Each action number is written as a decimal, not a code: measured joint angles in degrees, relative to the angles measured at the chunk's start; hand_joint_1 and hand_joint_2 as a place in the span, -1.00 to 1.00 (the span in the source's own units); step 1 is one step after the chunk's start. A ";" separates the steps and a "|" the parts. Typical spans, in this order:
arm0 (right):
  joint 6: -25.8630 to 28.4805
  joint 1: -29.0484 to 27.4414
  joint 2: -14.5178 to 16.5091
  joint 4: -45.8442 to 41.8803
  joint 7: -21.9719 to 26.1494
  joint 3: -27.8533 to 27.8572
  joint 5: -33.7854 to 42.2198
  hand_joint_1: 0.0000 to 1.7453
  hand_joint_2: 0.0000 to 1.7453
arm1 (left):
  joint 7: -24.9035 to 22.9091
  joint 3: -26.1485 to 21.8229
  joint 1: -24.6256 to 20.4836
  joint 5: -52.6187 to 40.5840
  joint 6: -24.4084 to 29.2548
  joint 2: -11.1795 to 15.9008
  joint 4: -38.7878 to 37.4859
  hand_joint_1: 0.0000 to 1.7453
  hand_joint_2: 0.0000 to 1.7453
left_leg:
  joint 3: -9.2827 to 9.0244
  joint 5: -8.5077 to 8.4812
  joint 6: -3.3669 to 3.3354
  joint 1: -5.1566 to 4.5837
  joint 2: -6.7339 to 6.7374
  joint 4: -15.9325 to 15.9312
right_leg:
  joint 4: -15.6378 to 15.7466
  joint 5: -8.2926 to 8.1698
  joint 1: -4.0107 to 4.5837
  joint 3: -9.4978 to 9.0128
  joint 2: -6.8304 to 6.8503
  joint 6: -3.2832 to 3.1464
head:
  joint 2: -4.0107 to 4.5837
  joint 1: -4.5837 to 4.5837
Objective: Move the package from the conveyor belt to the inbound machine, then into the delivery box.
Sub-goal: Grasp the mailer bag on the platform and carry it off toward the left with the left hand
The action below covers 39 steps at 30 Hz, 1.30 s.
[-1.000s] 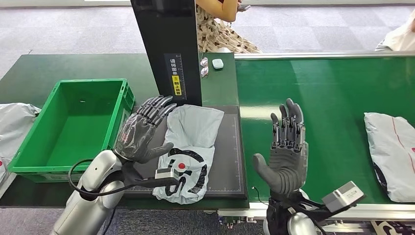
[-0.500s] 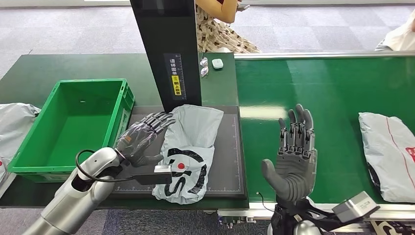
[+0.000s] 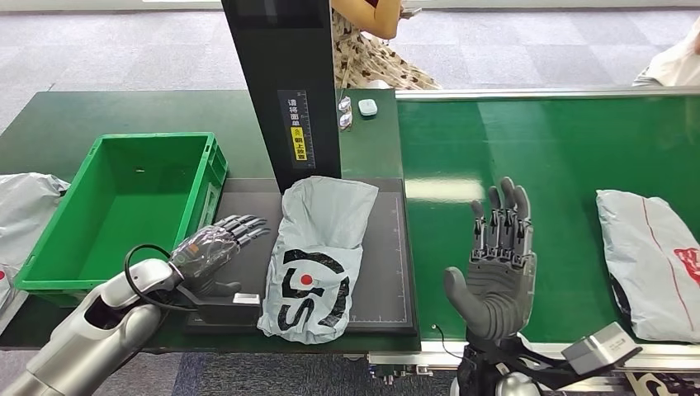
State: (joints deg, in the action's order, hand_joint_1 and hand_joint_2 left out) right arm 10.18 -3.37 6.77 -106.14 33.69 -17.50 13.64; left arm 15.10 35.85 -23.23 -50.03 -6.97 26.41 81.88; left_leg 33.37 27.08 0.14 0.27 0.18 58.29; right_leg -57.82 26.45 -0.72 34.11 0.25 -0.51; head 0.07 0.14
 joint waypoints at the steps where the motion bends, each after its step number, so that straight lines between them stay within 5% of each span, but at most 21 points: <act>1: 0.08 0.00 0.05 0.00 -0.03 -0.01 0.00 -1.00 1.00 | 0.10 0.32 -0.24 0.10 -0.11 0.06 -0.14 -1.00 1.00 | 0.00 0.00 0.00 0.00 0.00 0.00 | 0.00 0.00 0.00 0.00 0.00 0.00 | 0.00 0.00; 20: 0.79 1.28 0.27 1.36 -1.46 -0.73 0.17 -1.00 1.00 | 0.39 8.55 -11.65 5.99 -1.60 -3.28 -5.84 -1.00 1.00 | 0.00 -0.03 0.04 0.00 -0.01 0.01 | 0.00 -0.02 0.00 0.01 0.01 -0.01 | 0.00 0.00; 39: 1.38 1.22 0.27 2.76 -1.20 -0.86 1.18 -1.00 1.00 | 1.76 15.83 -10.98 9.29 -5.57 -2.61 -5.30 -1.00 1.00 | 0.02 -0.02 0.04 0.00 -0.02 0.01 | 0.00 -0.02 0.00 0.01 0.02 -0.01 | 0.00 0.01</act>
State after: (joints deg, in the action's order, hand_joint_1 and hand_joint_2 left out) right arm 11.56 -2.15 7.04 -103.37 32.48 -18.36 14.82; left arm 16.86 51.68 -34.21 -40.73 -12.53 23.80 76.58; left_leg 33.39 27.05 0.18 0.27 0.17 58.30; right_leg -57.82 26.43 -0.72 34.12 0.27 -0.51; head 0.07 0.15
